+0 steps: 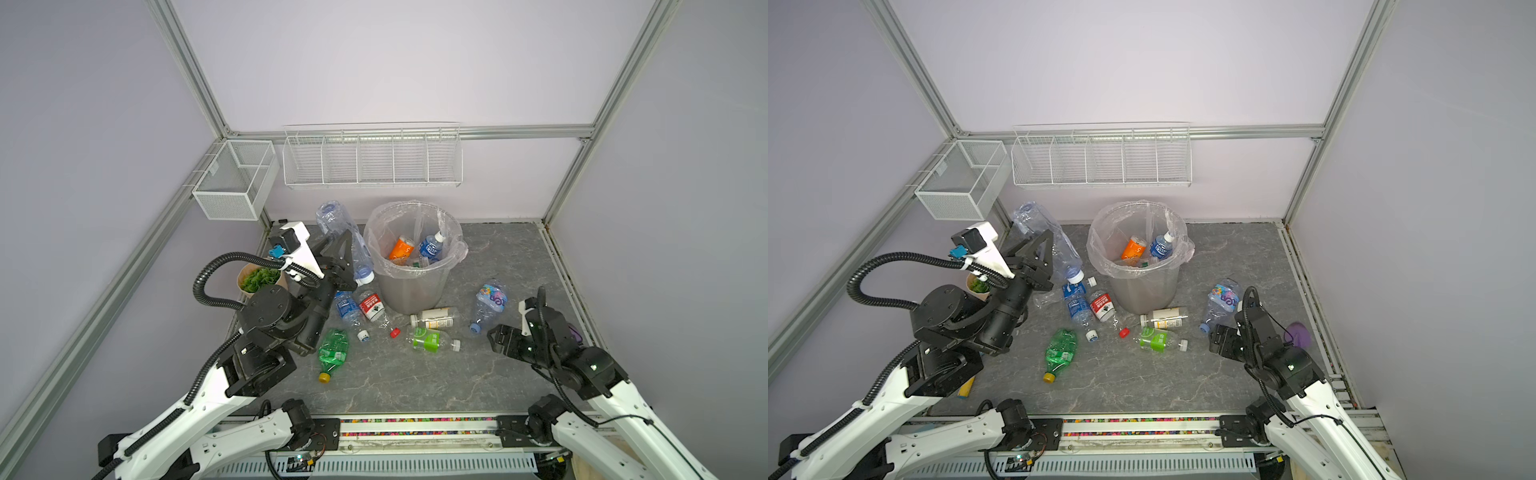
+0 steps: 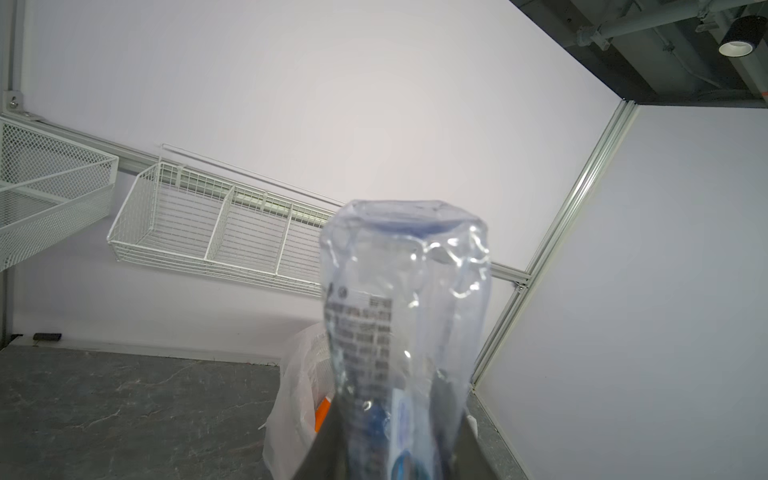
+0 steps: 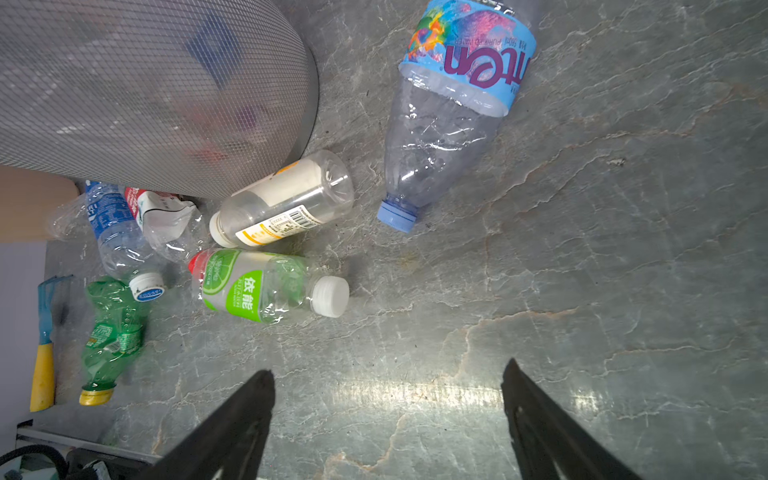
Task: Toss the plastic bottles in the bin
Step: 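Lift the clear bottle over the bin and open the left gripper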
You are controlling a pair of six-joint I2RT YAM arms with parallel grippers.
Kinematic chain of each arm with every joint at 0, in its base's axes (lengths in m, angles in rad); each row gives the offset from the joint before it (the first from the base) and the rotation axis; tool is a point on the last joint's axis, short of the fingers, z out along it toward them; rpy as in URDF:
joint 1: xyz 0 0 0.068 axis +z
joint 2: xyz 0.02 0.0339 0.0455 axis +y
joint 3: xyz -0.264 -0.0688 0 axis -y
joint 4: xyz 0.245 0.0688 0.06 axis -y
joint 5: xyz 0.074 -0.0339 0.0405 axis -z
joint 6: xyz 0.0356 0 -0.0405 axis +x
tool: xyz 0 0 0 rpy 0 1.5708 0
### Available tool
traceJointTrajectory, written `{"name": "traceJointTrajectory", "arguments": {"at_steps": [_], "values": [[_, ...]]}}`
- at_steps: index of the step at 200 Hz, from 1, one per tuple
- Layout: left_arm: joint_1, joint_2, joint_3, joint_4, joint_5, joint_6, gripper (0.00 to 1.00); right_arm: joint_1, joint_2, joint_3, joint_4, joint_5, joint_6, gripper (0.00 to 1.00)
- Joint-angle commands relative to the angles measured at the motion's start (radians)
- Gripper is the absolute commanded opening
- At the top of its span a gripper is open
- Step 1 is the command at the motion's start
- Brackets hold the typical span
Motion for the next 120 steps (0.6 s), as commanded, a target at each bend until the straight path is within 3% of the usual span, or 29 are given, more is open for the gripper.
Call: {"name": "traceJointTrajectory", "arguments": {"at_steps": [1,77,120], "values": [[-0.005,0.022,0.042,0.065,0.056,0.062,0.0,-0.002,-0.018,-0.011,0.011,-0.009,0.019,0.88],[0.007,0.191,0.143,0.163,0.134,0.153,0.0,-0.002,-0.059,-0.006,-0.015,-0.003,0.022,0.88],[0.158,0.4,0.256,0.04,0.328,-0.019,0.0,-0.003,-0.074,0.022,-0.04,0.002,0.015,0.88]]}}
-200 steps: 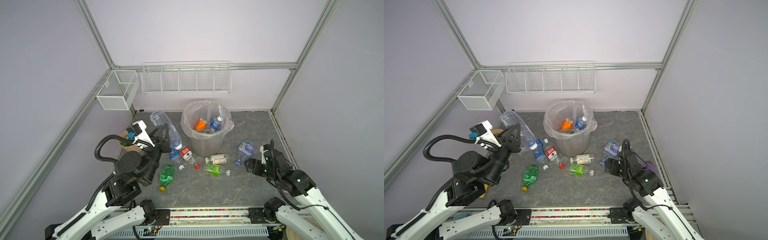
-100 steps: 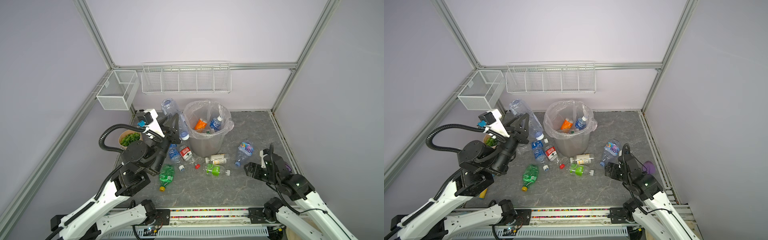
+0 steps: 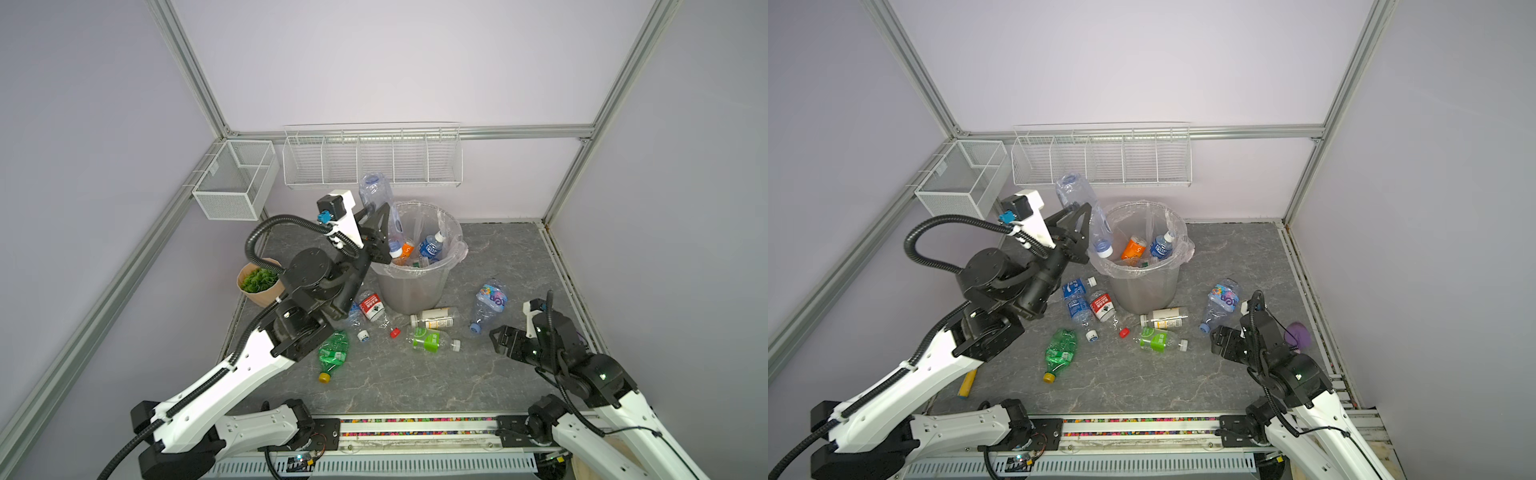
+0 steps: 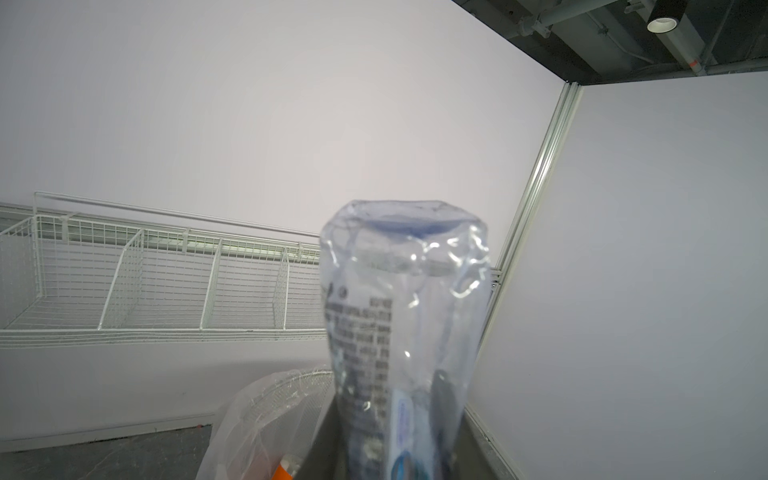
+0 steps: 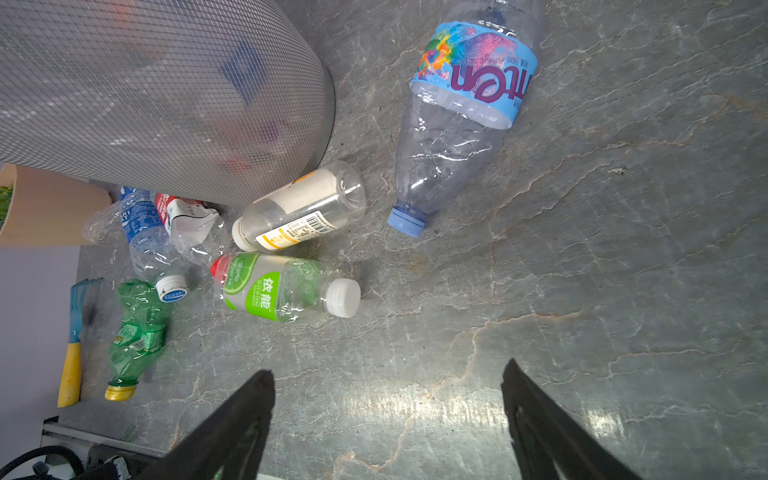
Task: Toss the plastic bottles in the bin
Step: 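Lift the clear bottle over the bin and open the left gripper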
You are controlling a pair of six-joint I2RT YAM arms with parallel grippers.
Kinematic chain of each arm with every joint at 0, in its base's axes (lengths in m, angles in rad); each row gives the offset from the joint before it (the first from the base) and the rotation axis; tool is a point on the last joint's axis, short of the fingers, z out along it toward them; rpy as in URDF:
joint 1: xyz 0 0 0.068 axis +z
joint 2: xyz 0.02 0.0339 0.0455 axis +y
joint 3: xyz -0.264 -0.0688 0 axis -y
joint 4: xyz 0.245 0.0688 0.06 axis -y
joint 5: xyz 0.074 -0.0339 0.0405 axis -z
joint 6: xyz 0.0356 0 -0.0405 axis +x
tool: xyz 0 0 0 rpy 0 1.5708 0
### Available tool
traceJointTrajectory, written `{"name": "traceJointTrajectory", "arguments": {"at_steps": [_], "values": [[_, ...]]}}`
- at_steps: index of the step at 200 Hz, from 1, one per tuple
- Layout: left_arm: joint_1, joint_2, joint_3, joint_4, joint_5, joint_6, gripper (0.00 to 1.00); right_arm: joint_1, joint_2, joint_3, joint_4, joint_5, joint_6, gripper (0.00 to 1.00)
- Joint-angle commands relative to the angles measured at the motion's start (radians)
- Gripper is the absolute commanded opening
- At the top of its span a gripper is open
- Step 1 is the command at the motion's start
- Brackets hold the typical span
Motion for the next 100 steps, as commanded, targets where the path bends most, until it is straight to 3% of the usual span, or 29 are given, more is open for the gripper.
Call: {"name": "traceJointTrajectory", "arguments": {"at_steps": [1,16,19,24,32,36,41,55,84,100], "values": [[0.079,0.123,0.085,-0.093,0.145,-0.099,0.0,-0.002,-0.011,0.023,-0.03,0.005,0.011,0.88],[0.106,0.246,0.184,-0.239,0.17,-0.106,0.0,-0.001,-0.017,0.037,-0.038,0.007,0.006,0.88],[0.108,0.274,0.212,-0.276,0.162,-0.104,0.04,-0.002,-0.018,0.039,-0.04,0.007,0.005,0.88],[0.111,0.315,0.257,-0.341,0.142,-0.099,0.23,-0.003,-0.02,0.043,-0.045,0.007,0.003,0.88],[0.113,0.377,0.331,-0.448,0.113,-0.096,0.78,-0.002,-0.025,0.05,-0.052,0.009,0.0,0.88],[0.112,0.402,0.372,-0.495,0.095,-0.103,0.9,-0.002,-0.028,0.054,-0.056,0.009,-0.002,0.88],[0.113,0.426,0.42,-0.562,0.086,-0.121,0.99,-0.002,-0.032,0.057,-0.063,0.012,-0.004,0.88],[0.107,0.421,0.473,-0.636,0.113,-0.147,1.0,-0.003,-0.049,0.061,-0.08,0.024,-0.009,0.88],[0.071,0.219,0.278,-0.377,0.145,-0.11,1.0,-0.002,-0.086,0.038,-0.08,0.041,-0.008,0.88],[0.07,0.137,0.225,-0.334,0.125,-0.12,1.0,-0.002,-0.087,0.024,-0.065,0.033,0.0,0.88]]}}
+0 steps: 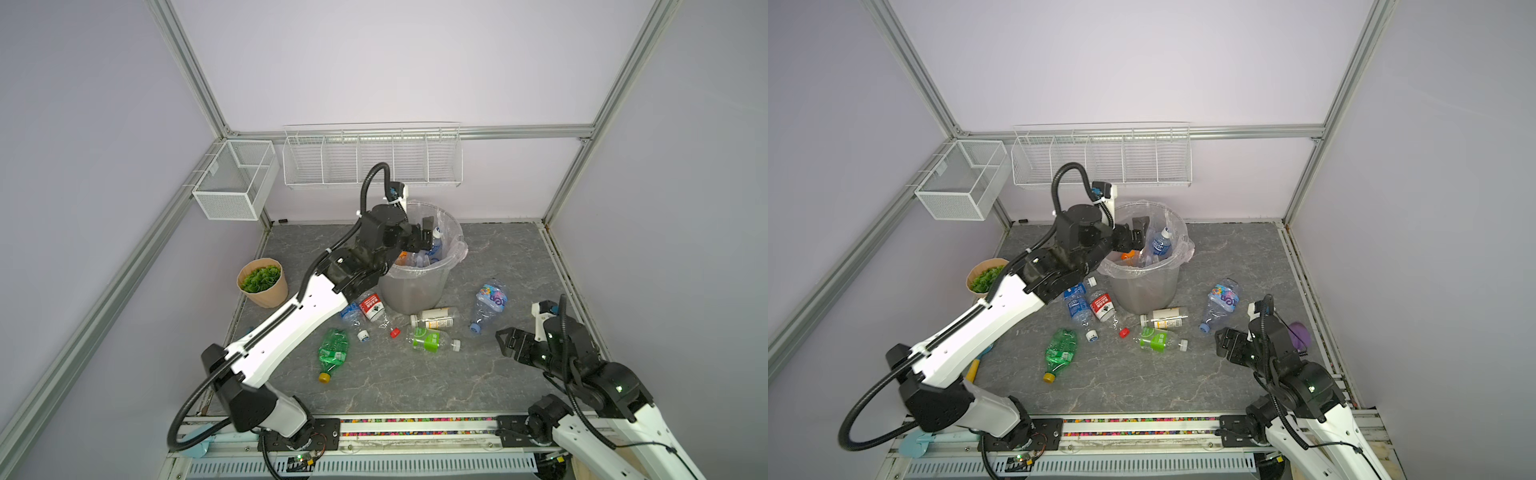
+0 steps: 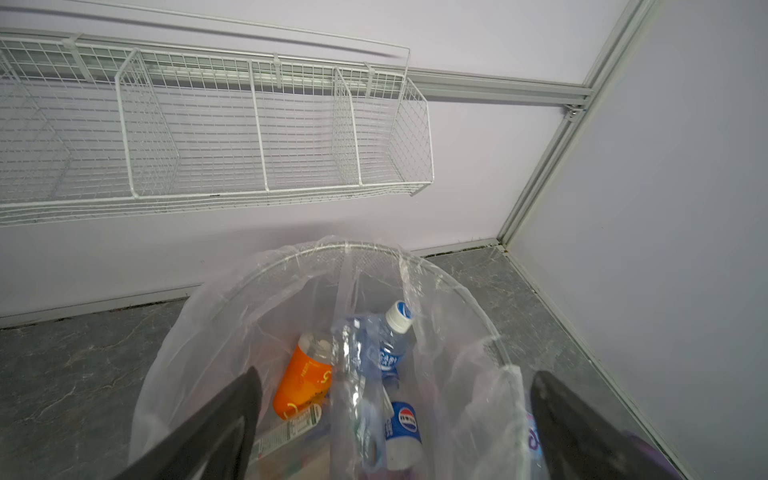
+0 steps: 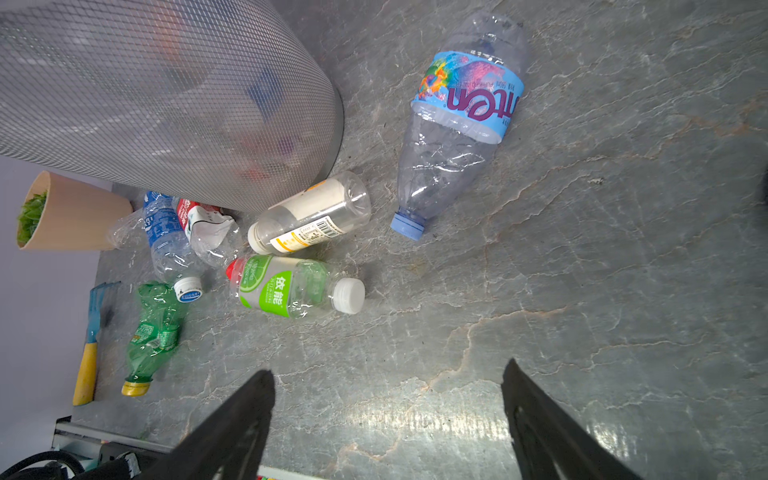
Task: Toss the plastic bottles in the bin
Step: 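Lift the clear bottle over the bin and open the left gripper, then lower the left gripper toward the green bottle while the right gripper reaches out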
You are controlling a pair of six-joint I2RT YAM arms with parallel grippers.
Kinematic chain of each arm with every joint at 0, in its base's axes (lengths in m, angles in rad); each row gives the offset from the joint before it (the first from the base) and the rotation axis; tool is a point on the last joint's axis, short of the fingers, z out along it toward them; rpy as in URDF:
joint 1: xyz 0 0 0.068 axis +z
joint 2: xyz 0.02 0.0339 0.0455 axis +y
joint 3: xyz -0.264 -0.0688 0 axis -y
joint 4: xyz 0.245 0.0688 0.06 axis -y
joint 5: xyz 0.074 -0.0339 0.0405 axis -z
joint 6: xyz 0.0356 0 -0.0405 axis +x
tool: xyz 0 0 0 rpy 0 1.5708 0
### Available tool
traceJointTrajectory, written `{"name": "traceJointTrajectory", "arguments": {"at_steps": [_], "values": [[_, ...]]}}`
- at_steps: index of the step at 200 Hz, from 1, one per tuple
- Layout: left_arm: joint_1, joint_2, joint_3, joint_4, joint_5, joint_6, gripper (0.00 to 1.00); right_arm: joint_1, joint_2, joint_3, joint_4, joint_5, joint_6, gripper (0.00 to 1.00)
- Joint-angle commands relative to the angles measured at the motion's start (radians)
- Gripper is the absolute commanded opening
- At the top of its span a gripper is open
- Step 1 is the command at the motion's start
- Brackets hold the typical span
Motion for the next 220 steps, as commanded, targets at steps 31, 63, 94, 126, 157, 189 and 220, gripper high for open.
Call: {"name": "traceJointTrajectory", "arguments": {"at_steps": [31,63,94,126,157,189,220], "values": [[-0.01,-0.251,-0.074,0.063,-0.017,-0.018,1.0,-0.003,0.025,-0.009,0.001,0.005,0.021,0.88],[-0.009,-0.349,-0.19,0.053,-0.029,-0.049,1.0,-0.002,0.04,-0.002,-0.009,0.011,0.029,0.88],[-0.01,-0.441,-0.311,0.037,-0.056,-0.089,1.0,-0.002,0.038,-0.005,-0.014,0.028,0.033,0.88],[-0.01,-0.522,-0.424,0.0,-0.077,-0.138,1.0,-0.003,0.084,0.009,-0.018,0.062,0.034,0.88],[-0.011,-0.605,-0.533,-0.03,-0.094,-0.196,1.0,-0.005,0.177,0.045,-0.014,0.087,0.009,0.88],[-0.011,-0.678,-0.629,-0.074,-0.1,-0.253,1.0,-0.021,0.31,0.109,0.006,0.117,-0.03,0.88],[-0.009,-0.755,-0.702,-0.132,-0.099,-0.304,1.0,-0.064,0.475,0.204,0.028,0.087,-0.053,0.88]]}}
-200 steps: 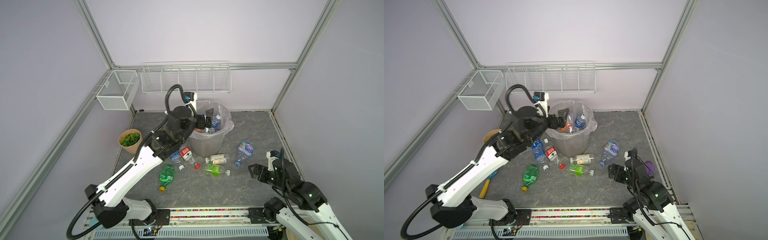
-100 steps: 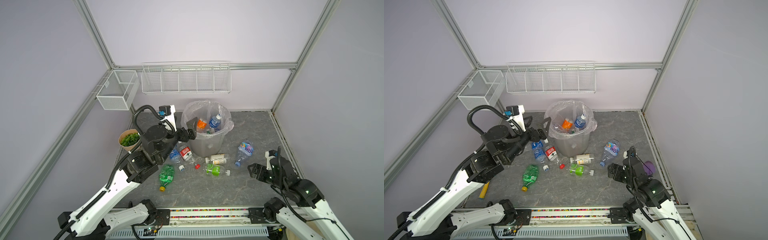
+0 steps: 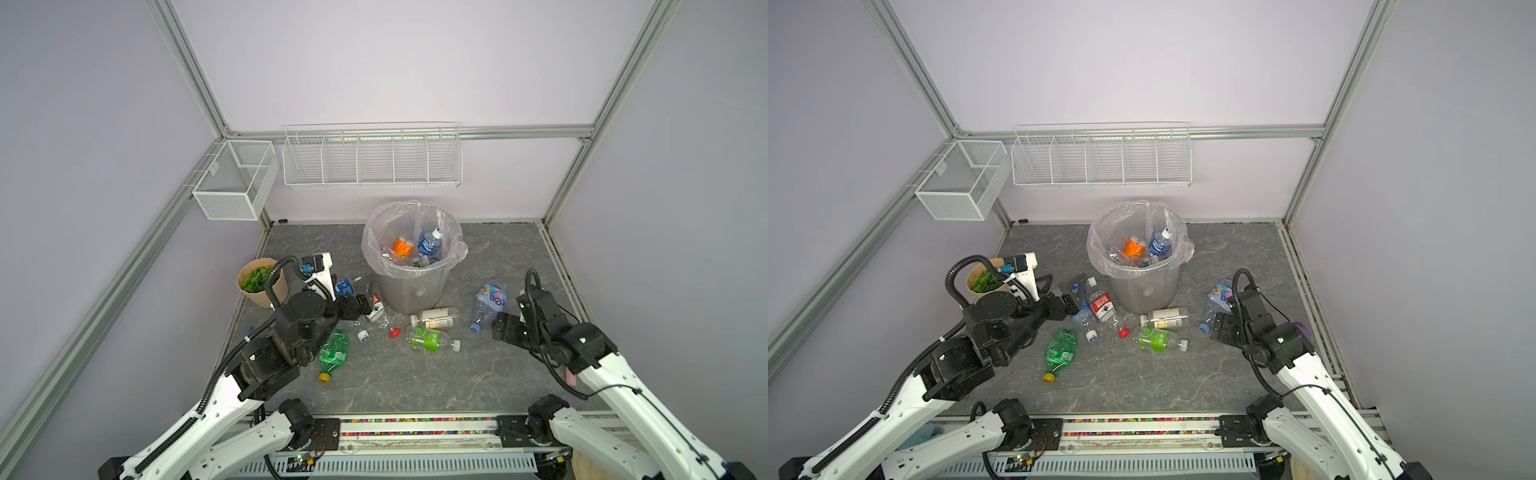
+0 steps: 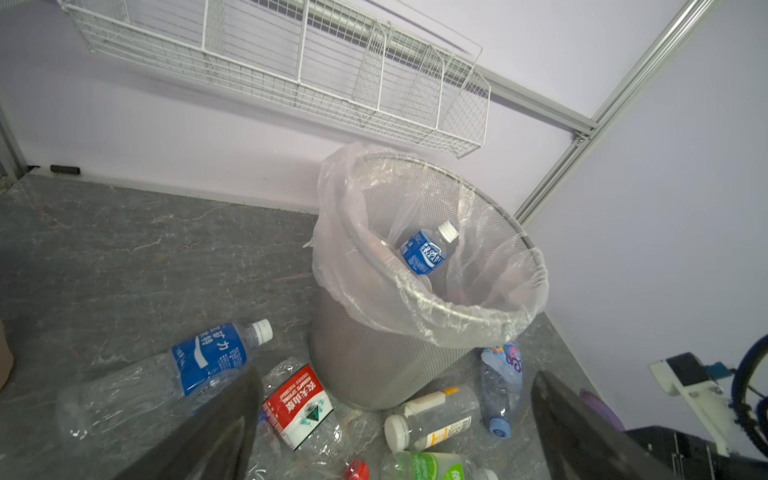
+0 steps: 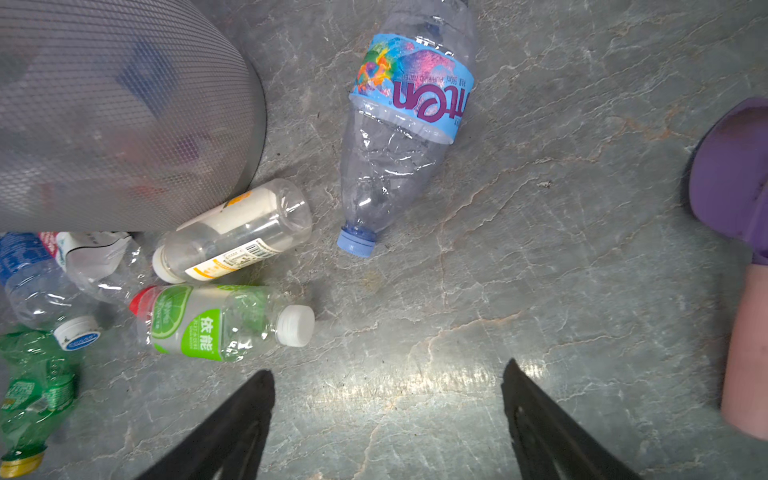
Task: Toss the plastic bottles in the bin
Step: 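Lower the left gripper toward the green bottle while the right gripper reaches out, then lower the right gripper and grasp the clear bottle with blue-pink label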
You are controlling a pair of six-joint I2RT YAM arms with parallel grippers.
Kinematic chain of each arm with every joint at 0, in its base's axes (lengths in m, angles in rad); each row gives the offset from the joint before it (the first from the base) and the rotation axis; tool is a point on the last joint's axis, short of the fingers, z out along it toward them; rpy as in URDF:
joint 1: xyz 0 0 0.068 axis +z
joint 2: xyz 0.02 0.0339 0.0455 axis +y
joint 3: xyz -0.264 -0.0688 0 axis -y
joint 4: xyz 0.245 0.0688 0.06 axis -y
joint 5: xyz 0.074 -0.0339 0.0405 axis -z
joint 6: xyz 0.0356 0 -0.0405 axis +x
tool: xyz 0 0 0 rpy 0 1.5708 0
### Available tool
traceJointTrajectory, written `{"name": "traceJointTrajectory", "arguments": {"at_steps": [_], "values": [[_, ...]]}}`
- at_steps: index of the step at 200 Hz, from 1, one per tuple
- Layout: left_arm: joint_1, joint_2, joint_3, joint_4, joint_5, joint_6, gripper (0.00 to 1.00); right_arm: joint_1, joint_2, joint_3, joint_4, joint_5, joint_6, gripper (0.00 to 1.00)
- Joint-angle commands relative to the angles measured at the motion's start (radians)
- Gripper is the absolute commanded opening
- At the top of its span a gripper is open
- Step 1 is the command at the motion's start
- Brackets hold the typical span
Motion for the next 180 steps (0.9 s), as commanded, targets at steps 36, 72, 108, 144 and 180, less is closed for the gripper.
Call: {"name": "traceJointTrajectory", "arguments": {"at_steps": [36,72,108,144,180], "values": [[0.002,-0.152,-0.127,-0.149,-0.023,-0.123,1.0,-0.057,0.237,0.163,0.051,0.004,-0.028,0.89],[0.002,-0.244,-0.209,-0.199,-0.011,-0.183,1.0,-0.119,0.383,0.228,0.066,-0.061,-0.018,0.89],[0.002,-0.306,-0.263,-0.237,-0.002,-0.227,1.0,-0.154,0.51,0.286,0.065,-0.066,-0.013,0.89],[0.002,-0.339,-0.306,-0.242,0.021,-0.26,1.0,-0.2,0.6,0.308,0.079,-0.075,-0.005,0.89],[0.002,-0.343,-0.334,-0.235,0.042,-0.282,0.99,-0.241,0.693,0.332,0.093,-0.11,0.007,0.89]]}}
